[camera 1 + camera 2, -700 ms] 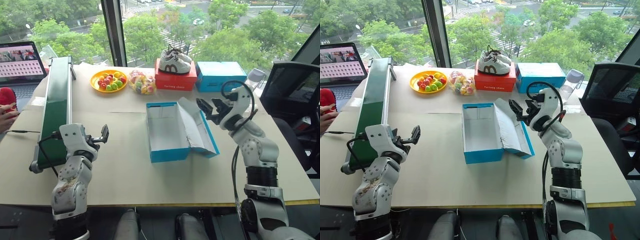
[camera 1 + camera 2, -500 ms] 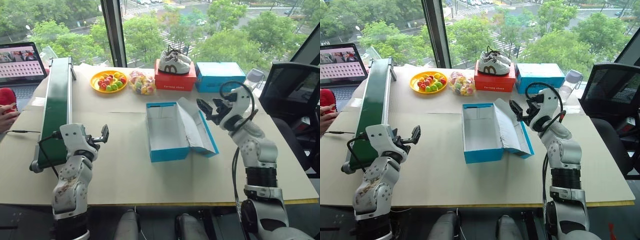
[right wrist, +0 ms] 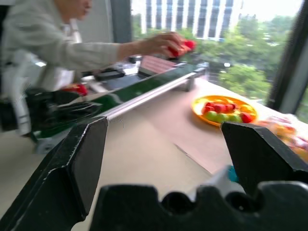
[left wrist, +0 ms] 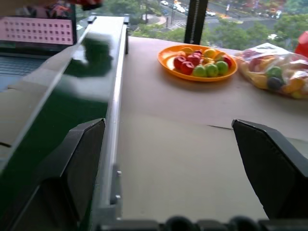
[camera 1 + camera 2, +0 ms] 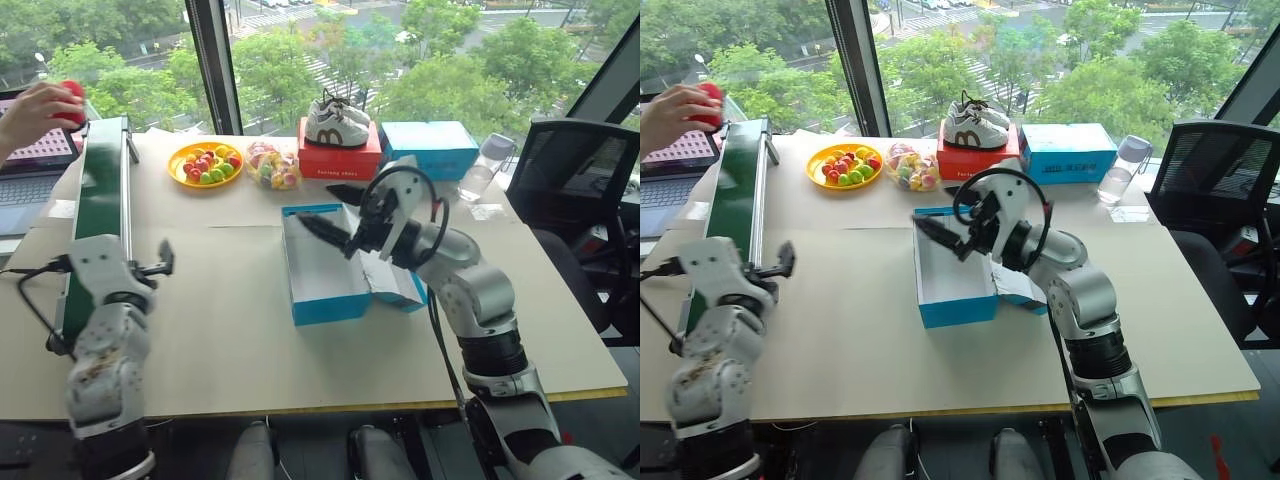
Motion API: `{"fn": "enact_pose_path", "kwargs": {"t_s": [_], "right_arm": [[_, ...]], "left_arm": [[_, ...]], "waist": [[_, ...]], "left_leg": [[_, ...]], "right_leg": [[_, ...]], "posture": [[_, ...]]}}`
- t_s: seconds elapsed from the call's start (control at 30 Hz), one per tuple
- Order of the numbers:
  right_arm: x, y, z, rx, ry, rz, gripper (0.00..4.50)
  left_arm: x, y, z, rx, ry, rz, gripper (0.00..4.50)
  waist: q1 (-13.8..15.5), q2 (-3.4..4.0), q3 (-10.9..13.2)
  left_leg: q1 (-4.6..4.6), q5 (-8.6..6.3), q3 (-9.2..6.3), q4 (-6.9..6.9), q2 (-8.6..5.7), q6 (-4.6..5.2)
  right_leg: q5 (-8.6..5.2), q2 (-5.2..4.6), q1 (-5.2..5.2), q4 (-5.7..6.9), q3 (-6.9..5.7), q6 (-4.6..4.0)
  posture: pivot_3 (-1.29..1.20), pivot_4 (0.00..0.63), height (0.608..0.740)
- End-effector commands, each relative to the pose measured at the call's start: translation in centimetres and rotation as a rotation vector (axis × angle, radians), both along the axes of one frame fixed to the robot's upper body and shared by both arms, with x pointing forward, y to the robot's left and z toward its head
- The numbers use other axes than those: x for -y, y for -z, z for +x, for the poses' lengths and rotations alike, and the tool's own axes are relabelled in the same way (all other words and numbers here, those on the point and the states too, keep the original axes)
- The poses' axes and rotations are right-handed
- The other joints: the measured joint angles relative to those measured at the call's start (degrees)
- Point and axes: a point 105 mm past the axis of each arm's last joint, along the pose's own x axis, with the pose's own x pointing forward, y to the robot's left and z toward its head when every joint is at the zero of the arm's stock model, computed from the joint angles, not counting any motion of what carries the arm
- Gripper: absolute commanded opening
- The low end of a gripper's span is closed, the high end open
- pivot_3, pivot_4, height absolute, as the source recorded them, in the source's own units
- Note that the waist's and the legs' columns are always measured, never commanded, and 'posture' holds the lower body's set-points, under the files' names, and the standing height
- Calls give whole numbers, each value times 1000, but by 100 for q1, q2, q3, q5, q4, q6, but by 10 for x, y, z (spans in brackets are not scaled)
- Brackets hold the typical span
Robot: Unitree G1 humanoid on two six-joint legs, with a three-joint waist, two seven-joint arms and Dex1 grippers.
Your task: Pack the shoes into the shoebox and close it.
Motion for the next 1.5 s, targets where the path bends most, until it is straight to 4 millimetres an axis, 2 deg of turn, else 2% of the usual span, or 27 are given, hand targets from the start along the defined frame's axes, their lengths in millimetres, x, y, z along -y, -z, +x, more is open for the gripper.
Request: {"fn": "enact_pose_path", "kwargs": {"t_s": [0.03, 0.13, 0.3, 0.77, 1.13, 1.5], "right_arm": [[-12, 19, -21, 78, -126, -154, 4433], [-13, 39, -12, 53, -81, -180, 4433], [-11, 49, 1, 43, 19, -157, 4433], [-7, 61, -1, 34, 51, -183, 4433], [5, 65, 8, 26, 136, -190, 4433], [6, 64, 13, 19, 176, -164, 4433]], "left_arm": [[-18, 2, -5, -36, -19, -5, 4500], [-26, 4, -8, -65, -34, -7, 4500], [-33, 10, -9, -105, -50, -28, 4500], [-30, 21, 2, -162, -32, -37, 4500], [-28, 18, 9, -170, -23, -5, 4500], [-38, 12, 8, -173, -63, 35, 4500]], "waist": [[18, 0, 0], [35, -10, -6], [6, -11, -7], [4, -11, -7], [3, -12, -7], [0, -12, -7]], "left_leg": [[0, -2, 1, 1, -1, -4], [0, -5, 1, 2, -2, -11], [-1, -6, 4, -3, 0, -16], [1, -6, 6, -6, 0, -18], [1, -7, 6, -5, 0, -19], [1, -7, 7, -7, 0, -19]], "right_leg": [[-1, -3, -1, -1, -4, -1], [-12, -8, -5, -6, -13, -21], [0, -9, -6, 2, -12, -9], [-1, -8, -6, 1, -13, -11], [-1, -9, -6, 1, -13, -11], [-1, -8, -7, 2, -13, -11]], "posture": [[0, 150, 731], [0, 150, 731], [0, 150, 731], [0, 150, 731], [0, 150, 731], [0, 150, 731]]}}
